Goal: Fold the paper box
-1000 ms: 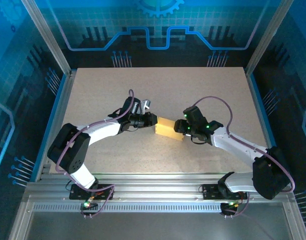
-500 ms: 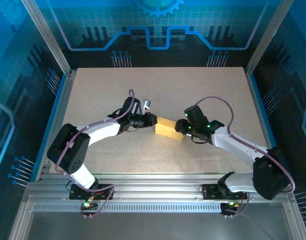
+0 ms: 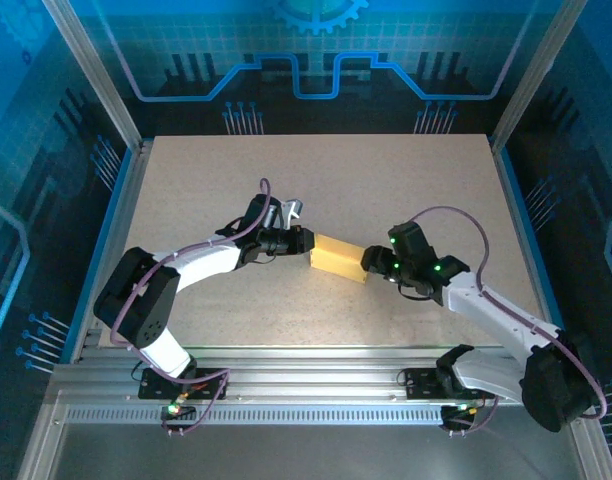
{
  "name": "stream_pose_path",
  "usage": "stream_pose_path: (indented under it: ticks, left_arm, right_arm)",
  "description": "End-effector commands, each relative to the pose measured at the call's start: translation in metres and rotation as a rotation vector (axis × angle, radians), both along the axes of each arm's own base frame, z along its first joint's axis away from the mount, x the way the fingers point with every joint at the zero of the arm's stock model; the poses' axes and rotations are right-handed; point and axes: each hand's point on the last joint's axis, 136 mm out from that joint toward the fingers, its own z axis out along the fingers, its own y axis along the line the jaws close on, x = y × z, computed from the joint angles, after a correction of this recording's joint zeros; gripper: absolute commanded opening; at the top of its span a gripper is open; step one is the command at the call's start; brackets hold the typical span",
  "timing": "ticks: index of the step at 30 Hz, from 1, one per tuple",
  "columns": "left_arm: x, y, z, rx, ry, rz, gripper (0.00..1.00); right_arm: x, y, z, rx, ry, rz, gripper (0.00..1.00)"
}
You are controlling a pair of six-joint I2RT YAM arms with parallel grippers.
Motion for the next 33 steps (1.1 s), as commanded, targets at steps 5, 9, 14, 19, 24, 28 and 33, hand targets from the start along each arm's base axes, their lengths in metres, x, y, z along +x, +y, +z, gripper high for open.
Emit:
stream_pose_path:
  ticks: [5, 9, 14, 19, 24, 28, 33]
  left_arm:
    - [-0.031, 0.030, -0.053, 0.189, 0.158, 0.015, 0.21]
    - [-0.029, 0.030, -0.048, 0.188, 0.142, 0.009, 0.21]
    - [-0.026, 0.026, -0.043, 0.184, 0.126, -0.009, 0.22]
    - [-0.026, 0.022, -0.041, 0.195, 0.099, -0.071, 0.24]
    - [-0.022, 0.017, -0.035, 0.204, 0.051, -0.128, 0.26]
    - [-0.022, 0.014, -0.032, 0.206, 0.041, -0.157, 0.26]
    - [-0.019, 0.013, -0.028, 0.215, 0.032, -0.173, 0.27]
  right_arm:
    - [-0.008, 0.000, -0.023, 0.007, 0.101, 0.004, 0.57]
    - [0.000, -0.002, -0.001, -0.034, -0.005, 0.064, 0.60]
    - [0.013, 0.003, 0.040, -0.222, -0.212, 0.338, 0.78]
    - [0.014, 0.030, 0.071, -0.386, -0.356, 0.742, 0.88]
    - [0.001, 0.053, 0.052, -0.463, -0.366, 1.146, 0.90]
    - [0.003, 0.070, 0.041, -0.427, -0.317, 1.282, 0.89]
    - [0.012, 0.078, 0.024, -0.439, -0.280, 1.361, 0.84]
